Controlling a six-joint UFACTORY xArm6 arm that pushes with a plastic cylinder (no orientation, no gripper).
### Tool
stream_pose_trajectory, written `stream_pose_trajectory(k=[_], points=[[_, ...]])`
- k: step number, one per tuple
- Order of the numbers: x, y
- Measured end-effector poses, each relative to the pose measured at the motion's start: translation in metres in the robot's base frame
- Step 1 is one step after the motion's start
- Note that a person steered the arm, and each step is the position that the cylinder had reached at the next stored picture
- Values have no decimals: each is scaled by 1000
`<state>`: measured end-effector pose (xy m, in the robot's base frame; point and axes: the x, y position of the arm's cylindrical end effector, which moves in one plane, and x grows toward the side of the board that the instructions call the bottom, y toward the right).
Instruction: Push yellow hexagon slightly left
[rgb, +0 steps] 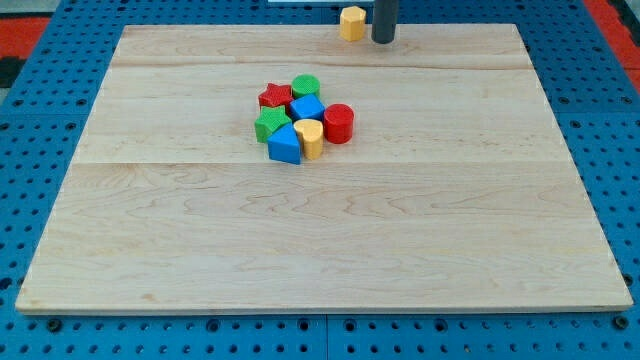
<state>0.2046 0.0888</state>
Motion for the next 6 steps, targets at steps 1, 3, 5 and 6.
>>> stream_pose_trajectory(k=[1, 3, 5, 6], points=[[-12, 2], [-12, -9], [-12, -45], [-12, -48]])
